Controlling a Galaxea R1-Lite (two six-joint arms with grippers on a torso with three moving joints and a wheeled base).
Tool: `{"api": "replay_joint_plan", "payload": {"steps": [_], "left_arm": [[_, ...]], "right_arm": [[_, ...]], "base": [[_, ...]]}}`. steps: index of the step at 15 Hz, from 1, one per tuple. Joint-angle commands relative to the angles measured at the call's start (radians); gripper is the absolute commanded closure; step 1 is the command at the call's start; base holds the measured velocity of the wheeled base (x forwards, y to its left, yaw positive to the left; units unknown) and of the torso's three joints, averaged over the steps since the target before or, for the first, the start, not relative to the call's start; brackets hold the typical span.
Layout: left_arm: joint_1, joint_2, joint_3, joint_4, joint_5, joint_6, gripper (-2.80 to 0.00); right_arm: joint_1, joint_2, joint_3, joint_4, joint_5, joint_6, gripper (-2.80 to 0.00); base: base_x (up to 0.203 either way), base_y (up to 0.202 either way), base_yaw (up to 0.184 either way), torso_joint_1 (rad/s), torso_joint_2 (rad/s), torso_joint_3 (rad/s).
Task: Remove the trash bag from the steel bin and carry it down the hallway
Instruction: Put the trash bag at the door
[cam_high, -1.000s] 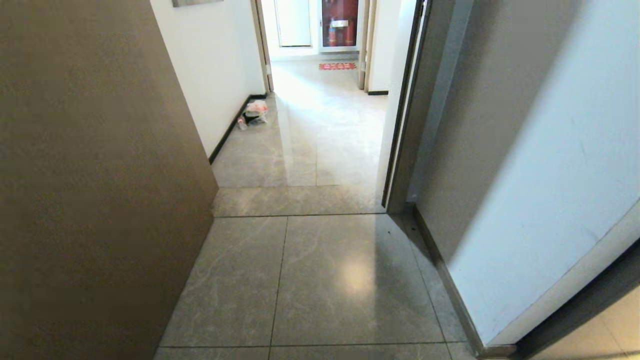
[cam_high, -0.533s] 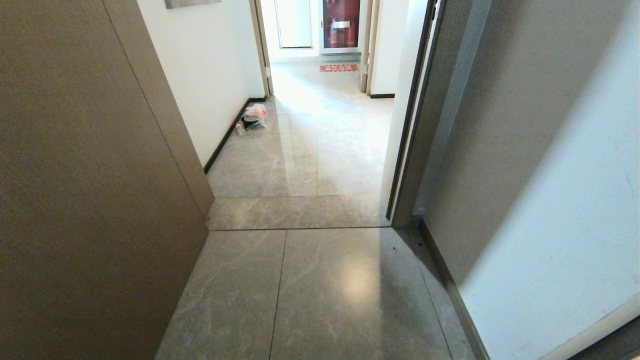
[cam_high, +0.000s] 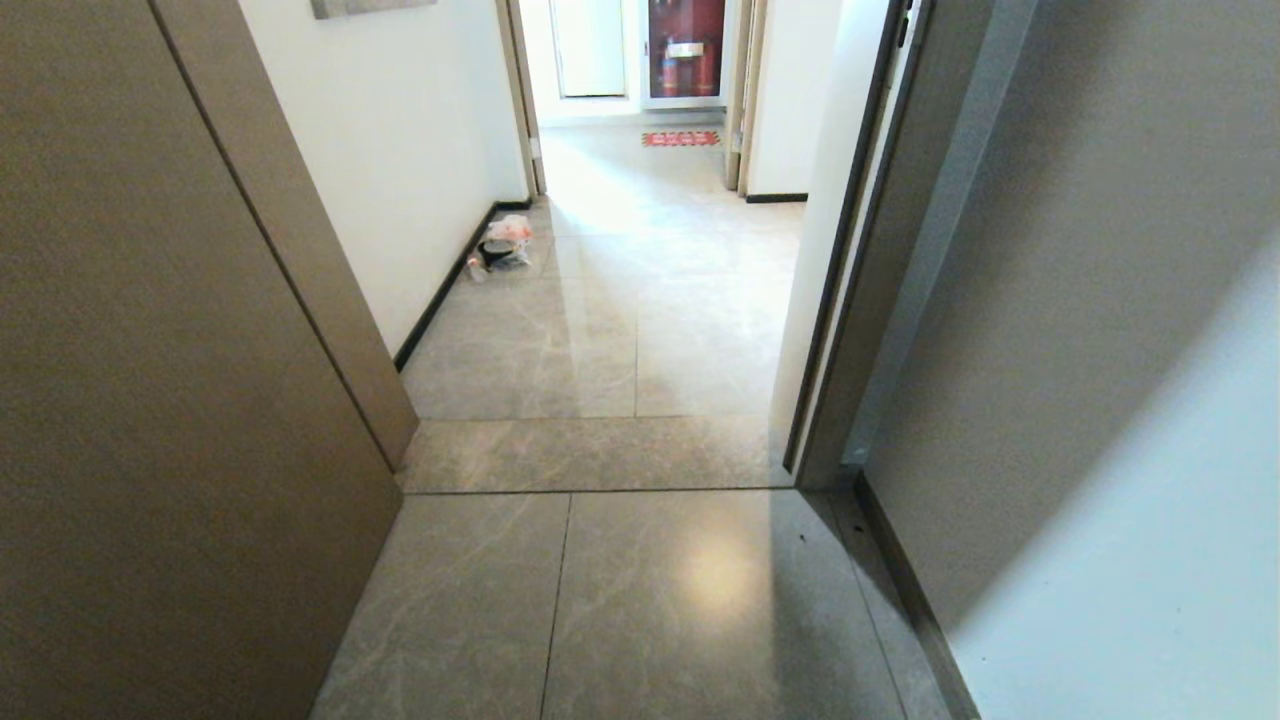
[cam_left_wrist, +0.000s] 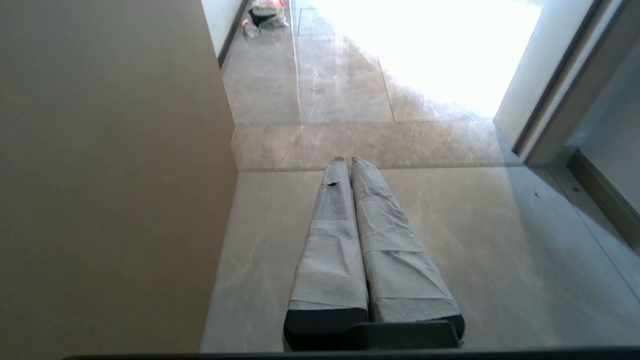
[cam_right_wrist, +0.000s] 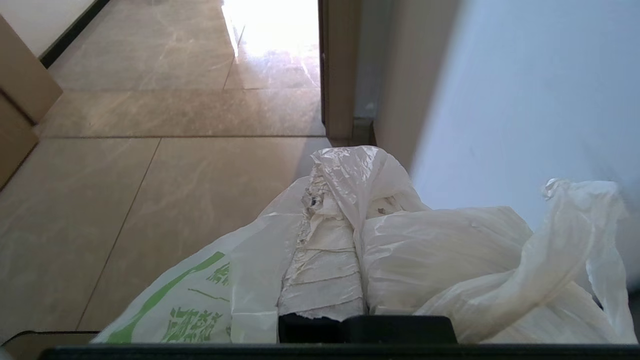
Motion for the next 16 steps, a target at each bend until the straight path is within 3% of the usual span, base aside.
{"api": "replay_joint_plan", "payload": {"steps": [1, 5, 14, 16], "left_arm": [[0.000, -0.002, 0.002, 0.000, 0.000, 0.000, 0.00], [0.000, -0.002, 0.002, 0.000, 0.000, 0.000, 0.00], [0.000, -0.002, 0.002, 0.000, 0.000, -0.002, 0.00], [0.000, -0.002, 0.002, 0.000, 0.000, -0.002, 0.00]], "right_arm": [[0.000, 0.002, 0.000, -0.001, 0.000, -0.001, 0.00], [0.000, 0.002, 0.000, -0.001, 0.000, -0.001, 0.00], [0.000, 0.002, 0.000, -0.001, 0.000, -0.001, 0.00], [0.000, 0.002, 0.000, -0.001, 0.000, -0.001, 0.00]], "base": [[0.191, 0.000, 0.000, 0.002, -0.01, 0.007], [0.170, -0.033, -0.003, 0.005, 0.00, 0.002], [0.003, -0.004, 0.002, 0.000, 0.00, -0.001], [-0.003, 0.148, -0.001, 0.001, 0.00, 0.001]]}}
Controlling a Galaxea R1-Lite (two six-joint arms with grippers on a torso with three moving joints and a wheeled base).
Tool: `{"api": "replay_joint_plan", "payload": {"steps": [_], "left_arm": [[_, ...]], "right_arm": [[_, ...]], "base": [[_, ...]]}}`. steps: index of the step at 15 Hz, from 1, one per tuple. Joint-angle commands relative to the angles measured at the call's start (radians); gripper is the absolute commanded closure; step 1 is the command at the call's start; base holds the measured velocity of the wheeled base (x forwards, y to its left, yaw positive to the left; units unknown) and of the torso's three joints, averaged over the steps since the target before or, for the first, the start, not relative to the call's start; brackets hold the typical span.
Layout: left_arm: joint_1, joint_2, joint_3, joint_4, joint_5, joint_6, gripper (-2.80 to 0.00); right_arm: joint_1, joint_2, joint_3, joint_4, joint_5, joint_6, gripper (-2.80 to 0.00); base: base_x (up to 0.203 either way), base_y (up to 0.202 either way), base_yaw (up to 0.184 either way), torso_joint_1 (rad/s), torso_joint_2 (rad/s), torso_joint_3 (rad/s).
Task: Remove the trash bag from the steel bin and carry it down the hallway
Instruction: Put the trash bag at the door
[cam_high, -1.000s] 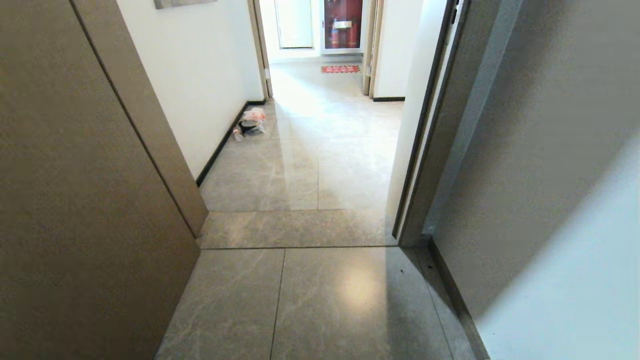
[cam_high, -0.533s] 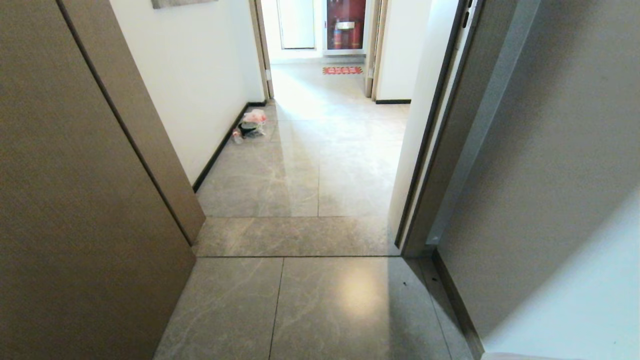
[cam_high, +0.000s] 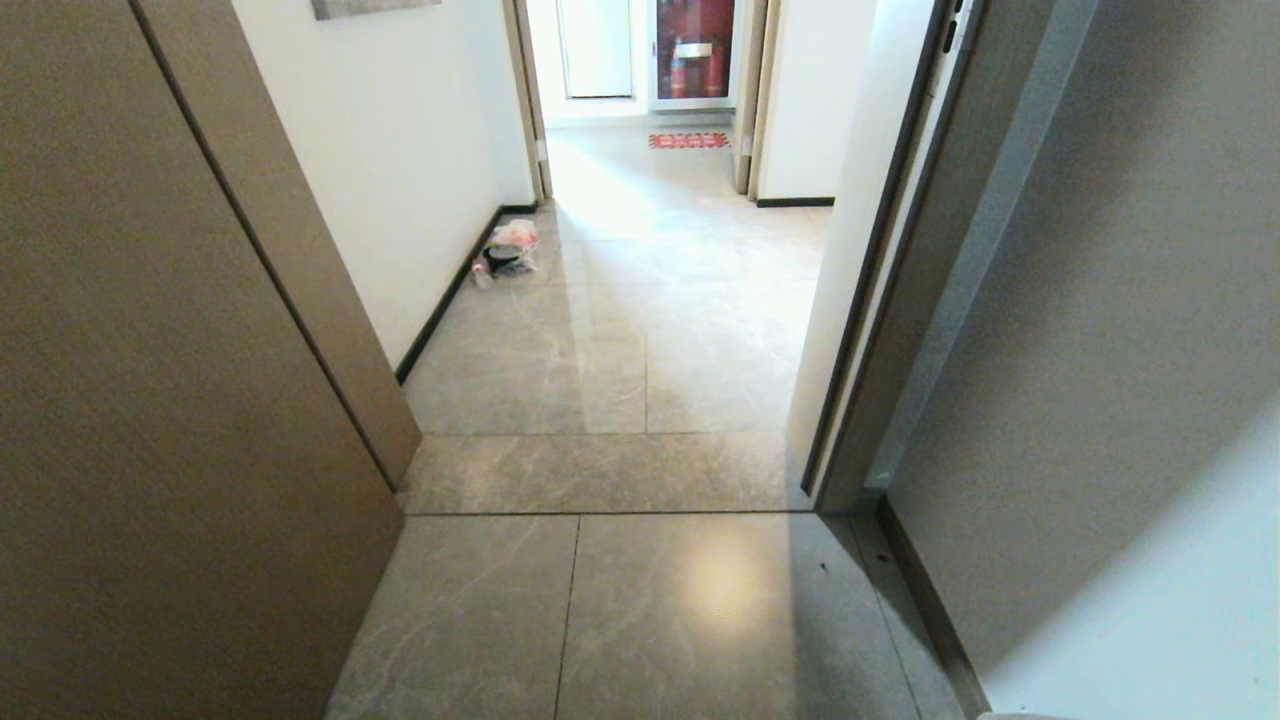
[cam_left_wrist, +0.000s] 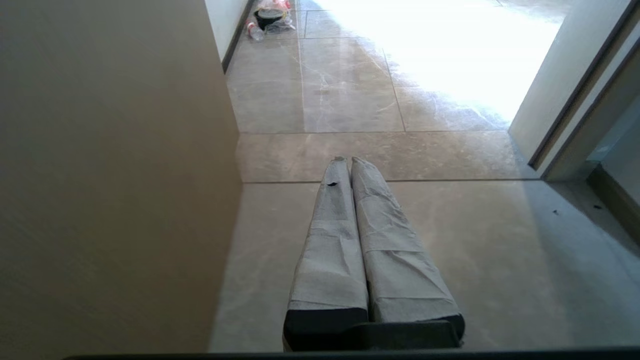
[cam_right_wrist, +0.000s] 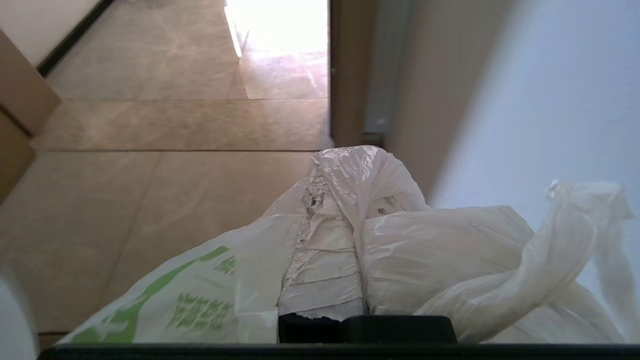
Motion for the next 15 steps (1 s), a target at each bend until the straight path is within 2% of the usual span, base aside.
{"api": "replay_joint_plan", "payload": {"steps": [1, 8, 11, 15], "left_arm": [[0.000, -0.002, 0.002, 0.000, 0.000, -0.001, 0.00], [0.000, -0.002, 0.002, 0.000, 0.000, -0.001, 0.00], [0.000, -0.002, 0.002, 0.000, 0.000, -0.001, 0.00], [0.000, -0.002, 0.002, 0.000, 0.000, -0.001, 0.00]], "right_arm": [[0.000, 0.001, 0.000, -0.001, 0.000, 0.000, 0.00], [0.000, 0.001, 0.000, -0.001, 0.000, 0.000, 0.00], [0.000, 0.001, 0.000, -0.001, 0.000, 0.000, 0.00], [0.000, 0.001, 0.000, -0.001, 0.000, 0.000, 0.00]], "base": [[0.000, 0.193, -0.001, -0.007, 0.01, 0.002], [0.000, 0.171, 0.001, 0.002, 0.00, 0.002], [0.000, 0.000, 0.000, 0.000, 0.00, 0.000], [0.167, 0.002, 0.001, 0.003, 0.00, 0.004]]}}
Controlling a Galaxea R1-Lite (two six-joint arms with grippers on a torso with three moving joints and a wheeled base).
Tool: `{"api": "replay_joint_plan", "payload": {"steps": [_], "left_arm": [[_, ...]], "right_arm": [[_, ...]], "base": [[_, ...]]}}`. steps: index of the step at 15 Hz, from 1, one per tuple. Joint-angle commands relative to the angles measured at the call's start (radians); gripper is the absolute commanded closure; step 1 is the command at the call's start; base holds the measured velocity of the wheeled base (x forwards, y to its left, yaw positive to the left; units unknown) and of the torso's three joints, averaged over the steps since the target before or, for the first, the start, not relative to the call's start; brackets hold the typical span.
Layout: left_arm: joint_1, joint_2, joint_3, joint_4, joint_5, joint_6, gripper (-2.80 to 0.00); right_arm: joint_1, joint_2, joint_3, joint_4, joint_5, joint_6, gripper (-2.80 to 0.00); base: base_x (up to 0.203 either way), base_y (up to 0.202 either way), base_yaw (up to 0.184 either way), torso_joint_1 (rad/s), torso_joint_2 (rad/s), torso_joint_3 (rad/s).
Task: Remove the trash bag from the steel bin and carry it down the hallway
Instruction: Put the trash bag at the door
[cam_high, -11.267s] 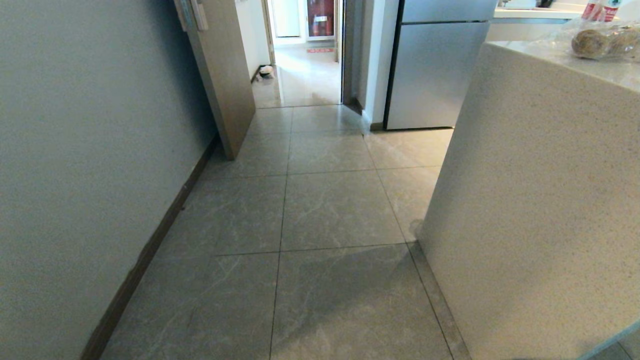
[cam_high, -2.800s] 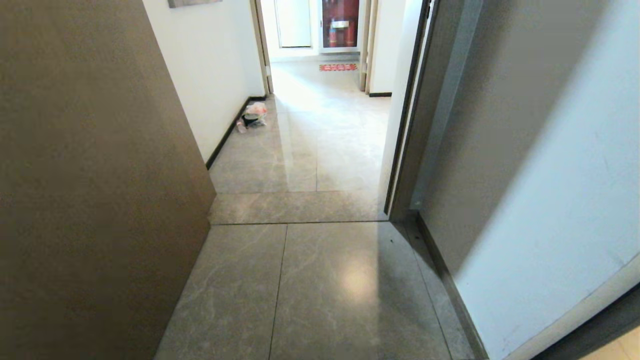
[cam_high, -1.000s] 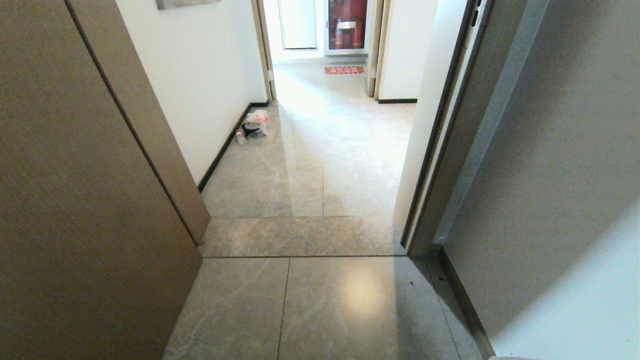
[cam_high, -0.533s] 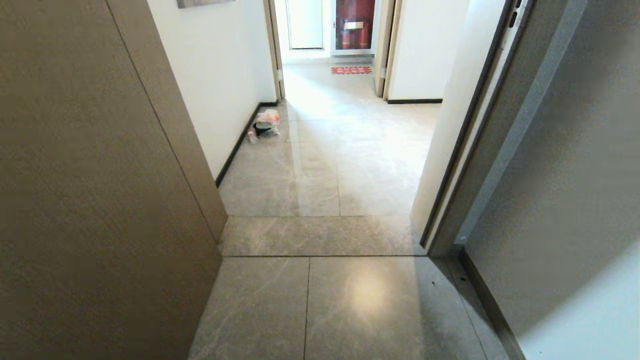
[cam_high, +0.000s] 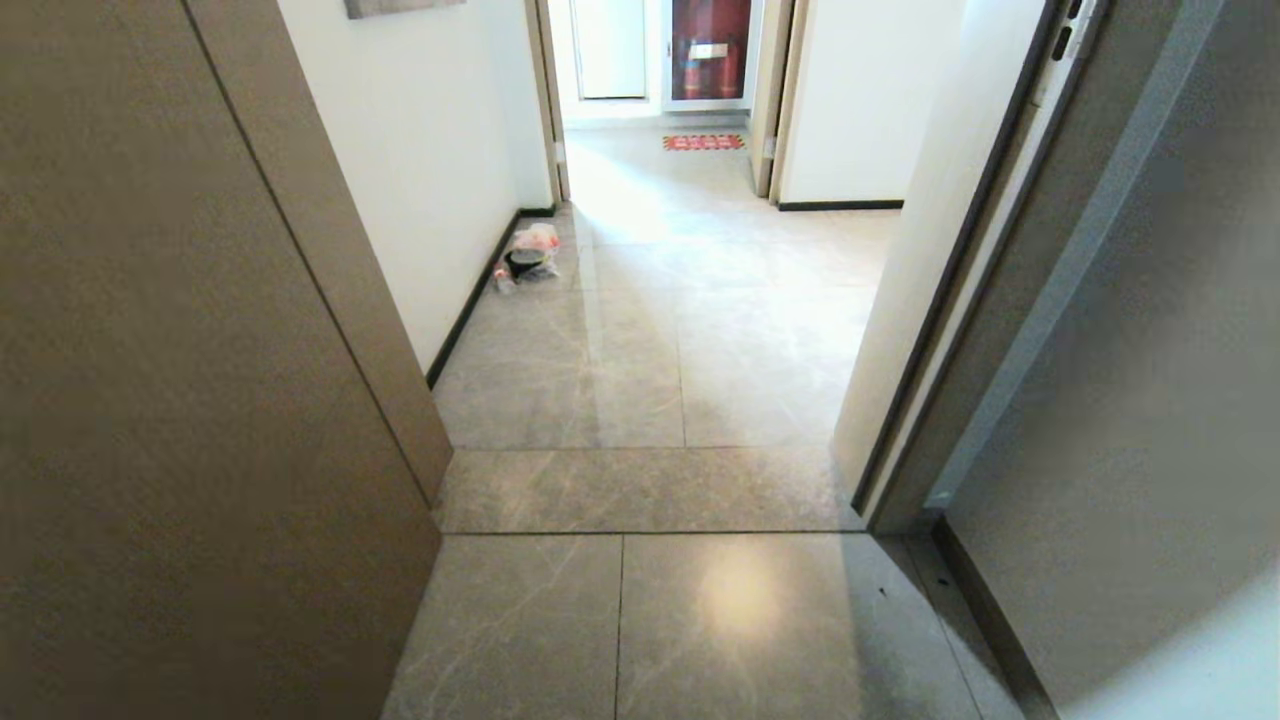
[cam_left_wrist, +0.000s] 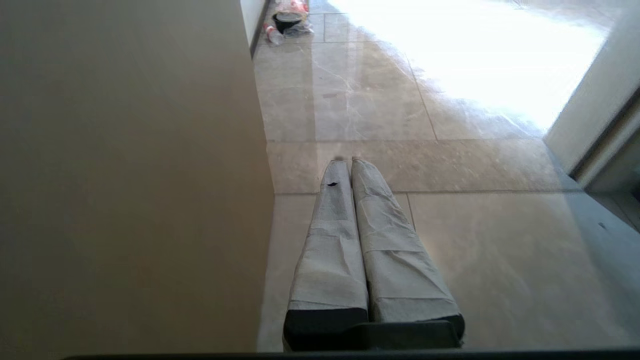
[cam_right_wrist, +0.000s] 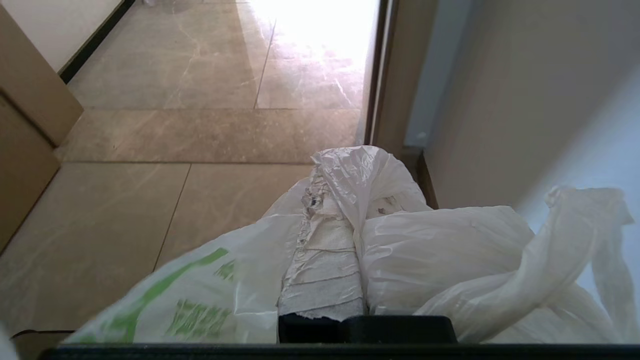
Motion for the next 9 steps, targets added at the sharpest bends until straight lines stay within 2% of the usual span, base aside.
{"api": "replay_joint_plan", "payload": {"steps": [1, 9], "left_arm": [[0.000, -0.002, 0.002, 0.000, 0.000, -0.001, 0.00], [0.000, -0.002, 0.002, 0.000, 0.000, -0.001, 0.00]], "right_arm": [[0.000, 0.001, 0.000, -0.001, 0.000, -0.001, 0.00], [0.000, 0.001, 0.000, -0.001, 0.000, -0.001, 0.00]], "base": [[0.192, 0.000, 0.001, 0.002, 0.00, 0.003], [0.193, 0.000, 0.000, 0.004, 0.00, 0.000]]}}
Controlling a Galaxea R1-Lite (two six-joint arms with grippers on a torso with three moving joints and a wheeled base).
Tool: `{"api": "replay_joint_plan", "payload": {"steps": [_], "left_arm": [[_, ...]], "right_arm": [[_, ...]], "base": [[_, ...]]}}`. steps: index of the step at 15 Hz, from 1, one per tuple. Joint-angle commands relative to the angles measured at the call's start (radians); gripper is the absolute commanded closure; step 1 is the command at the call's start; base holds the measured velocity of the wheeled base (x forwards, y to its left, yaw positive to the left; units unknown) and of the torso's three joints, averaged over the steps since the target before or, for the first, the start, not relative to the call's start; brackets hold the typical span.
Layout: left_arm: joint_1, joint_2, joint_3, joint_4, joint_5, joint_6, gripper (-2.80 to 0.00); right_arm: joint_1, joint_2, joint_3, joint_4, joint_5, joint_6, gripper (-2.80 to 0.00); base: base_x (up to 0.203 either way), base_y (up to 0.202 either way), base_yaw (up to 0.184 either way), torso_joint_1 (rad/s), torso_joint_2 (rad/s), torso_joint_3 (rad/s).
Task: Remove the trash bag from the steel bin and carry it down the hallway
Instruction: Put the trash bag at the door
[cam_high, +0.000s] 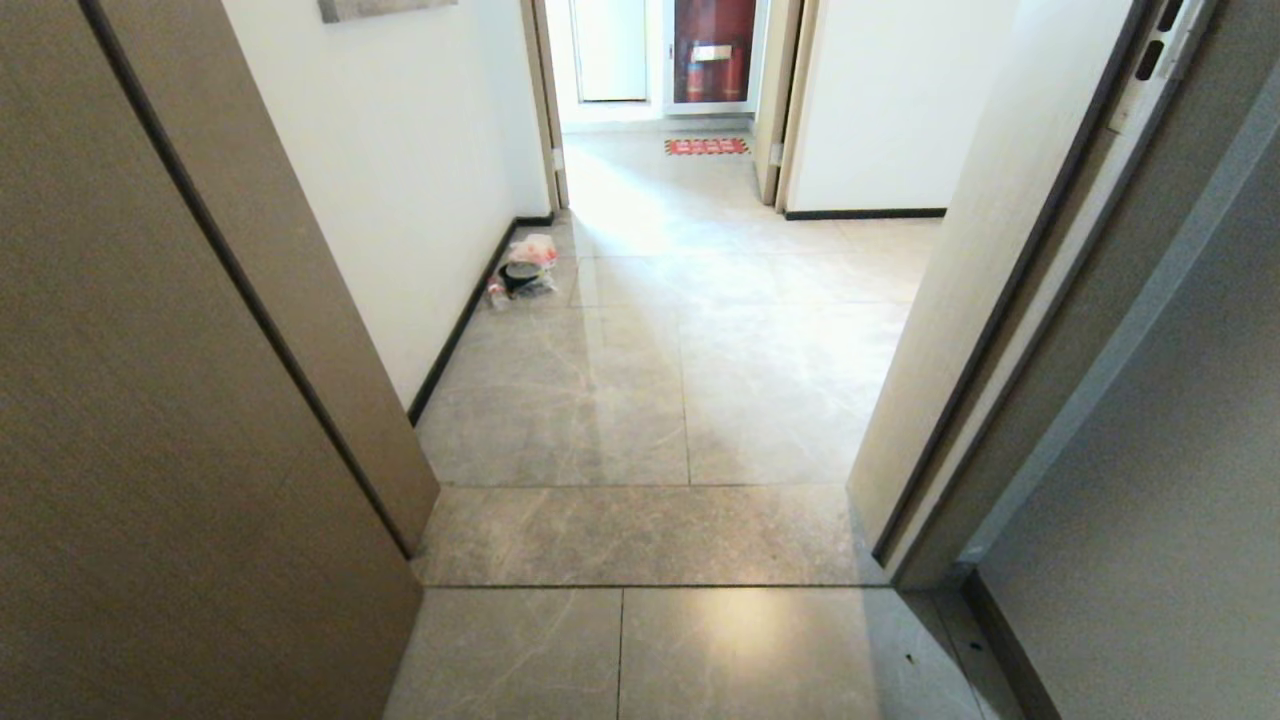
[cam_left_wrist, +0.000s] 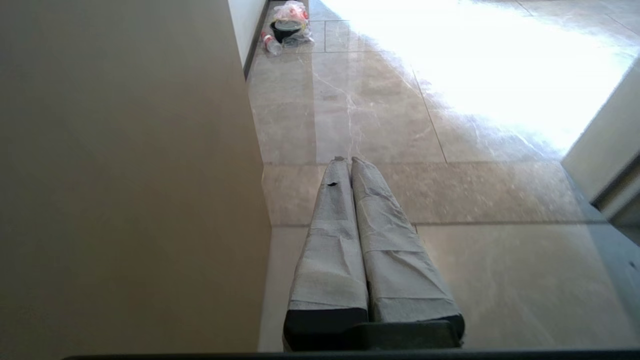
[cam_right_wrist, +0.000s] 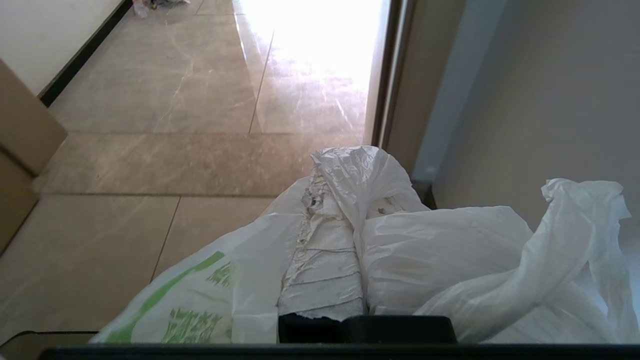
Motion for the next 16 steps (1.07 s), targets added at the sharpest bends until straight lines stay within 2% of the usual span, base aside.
{"api": "replay_joint_plan", "payload": {"steps": [1, 16], "left_arm": [[0.000, -0.002, 0.002, 0.000, 0.000, 0.001, 0.00], [0.000, -0.002, 0.002, 0.000, 0.000, -0.001, 0.00]], "right_arm": [[0.000, 0.001, 0.000, 0.000, 0.000, -0.001, 0.00], [0.000, 0.001, 0.000, 0.000, 0.000, -0.001, 0.00]], "base": [[0.192, 0.000, -0.001, 0.002, 0.01, 0.004], [0.192, 0.000, 0.001, 0.003, 0.00, 0.003]]}}
